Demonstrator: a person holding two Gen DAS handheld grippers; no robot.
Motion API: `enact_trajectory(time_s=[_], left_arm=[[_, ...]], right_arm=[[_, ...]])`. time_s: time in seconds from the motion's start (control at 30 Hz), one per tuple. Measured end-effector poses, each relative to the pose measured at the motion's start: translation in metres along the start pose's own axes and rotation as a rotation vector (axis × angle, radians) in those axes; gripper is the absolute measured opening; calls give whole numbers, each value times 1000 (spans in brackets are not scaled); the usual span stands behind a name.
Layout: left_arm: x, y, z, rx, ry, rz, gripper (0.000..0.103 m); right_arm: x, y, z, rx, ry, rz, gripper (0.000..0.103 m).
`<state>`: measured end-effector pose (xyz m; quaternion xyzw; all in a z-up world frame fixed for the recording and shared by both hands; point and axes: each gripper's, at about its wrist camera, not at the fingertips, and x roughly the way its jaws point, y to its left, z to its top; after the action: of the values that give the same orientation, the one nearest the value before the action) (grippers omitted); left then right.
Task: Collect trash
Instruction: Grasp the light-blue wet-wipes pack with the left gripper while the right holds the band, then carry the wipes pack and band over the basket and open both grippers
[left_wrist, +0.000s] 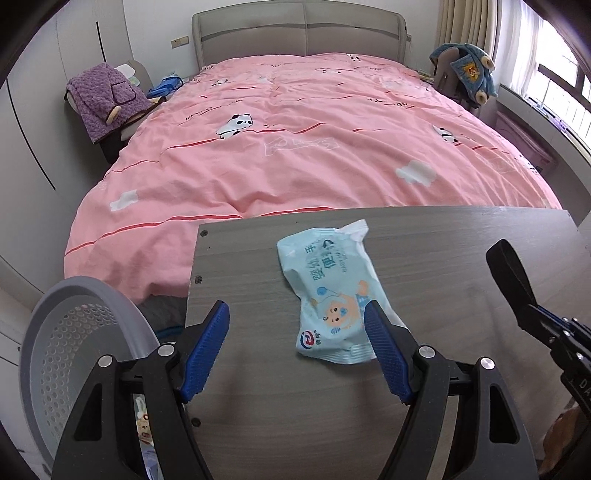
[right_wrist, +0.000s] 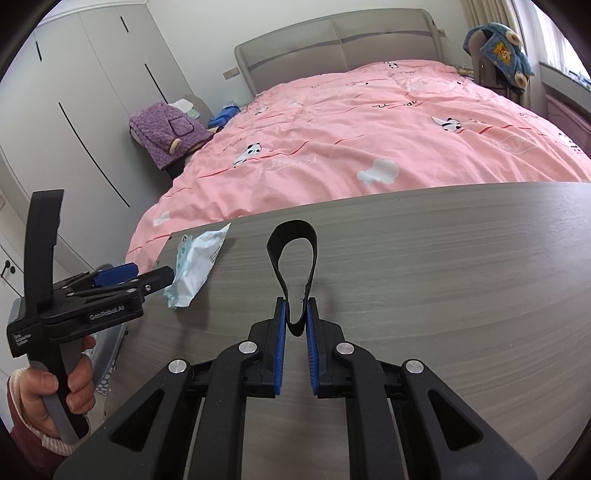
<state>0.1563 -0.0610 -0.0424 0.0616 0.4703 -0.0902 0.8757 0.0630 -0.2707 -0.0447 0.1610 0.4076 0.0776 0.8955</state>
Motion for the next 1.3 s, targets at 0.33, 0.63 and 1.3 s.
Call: enact_trajectory(time_s=[0.33,0.63,1.3], left_arm=[[-7,-5,13,-56,-1,-51,72],[30,-22,20,-61,71,-68,72],[-25,-4,-15,-67,-51,-46,51]], right_arm=[[-1,-4,-3,9,-2,12,11],[2,-8,-4,18,7,17,11],[0,10,-9,-14,13,28,11]])
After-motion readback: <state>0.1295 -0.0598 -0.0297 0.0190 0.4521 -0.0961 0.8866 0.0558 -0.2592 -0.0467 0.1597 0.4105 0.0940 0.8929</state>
